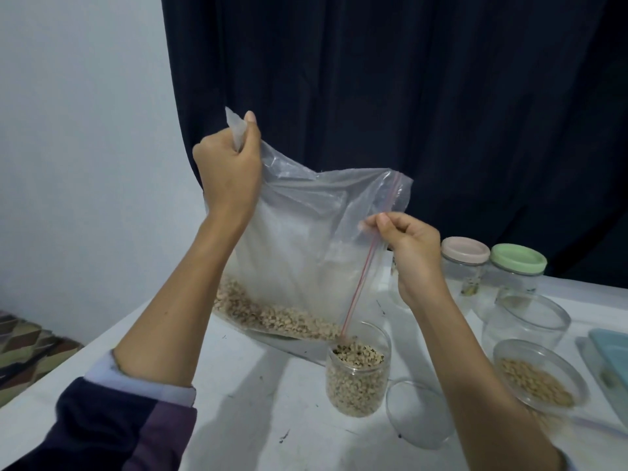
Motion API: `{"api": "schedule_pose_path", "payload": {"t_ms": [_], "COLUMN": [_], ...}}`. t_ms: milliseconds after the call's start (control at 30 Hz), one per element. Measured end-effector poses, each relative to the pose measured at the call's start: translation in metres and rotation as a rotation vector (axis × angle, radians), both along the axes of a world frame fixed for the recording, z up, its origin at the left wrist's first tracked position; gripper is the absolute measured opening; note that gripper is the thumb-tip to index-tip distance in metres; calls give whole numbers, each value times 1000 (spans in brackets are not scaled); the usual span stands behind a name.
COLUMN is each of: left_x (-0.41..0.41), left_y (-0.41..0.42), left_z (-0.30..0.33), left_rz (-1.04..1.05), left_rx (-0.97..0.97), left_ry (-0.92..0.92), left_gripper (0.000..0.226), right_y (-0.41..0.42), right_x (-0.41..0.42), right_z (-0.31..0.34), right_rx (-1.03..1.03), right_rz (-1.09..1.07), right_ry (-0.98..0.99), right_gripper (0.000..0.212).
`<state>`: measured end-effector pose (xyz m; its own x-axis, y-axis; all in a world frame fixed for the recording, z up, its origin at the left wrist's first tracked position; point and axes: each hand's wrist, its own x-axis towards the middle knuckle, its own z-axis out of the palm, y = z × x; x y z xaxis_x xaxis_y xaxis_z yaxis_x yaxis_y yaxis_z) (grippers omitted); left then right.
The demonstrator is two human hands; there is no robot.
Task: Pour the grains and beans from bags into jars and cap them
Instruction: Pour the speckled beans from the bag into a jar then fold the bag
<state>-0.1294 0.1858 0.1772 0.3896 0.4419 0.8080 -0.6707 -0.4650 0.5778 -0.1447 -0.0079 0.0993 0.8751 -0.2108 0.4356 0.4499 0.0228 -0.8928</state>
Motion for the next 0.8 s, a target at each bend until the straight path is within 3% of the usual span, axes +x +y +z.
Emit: {"api": "schedule_pose_path", "payload": {"t_ms": [500, 800], "left_x": [5, 4], "left_y": [0, 4], "left_z": [0, -1], "left_rz": [14, 9], "left_rx": [16, 18], "left_ry": [-25, -22], "left_gripper": [59, 60], "right_y": [5, 7], "right_x": [-2, -6], "right_z": [0, 5], "right_rx": [69, -17], "right_rz": [-75, -29], "right_ry": [-6, -16], "right_gripper": [25, 25]}}
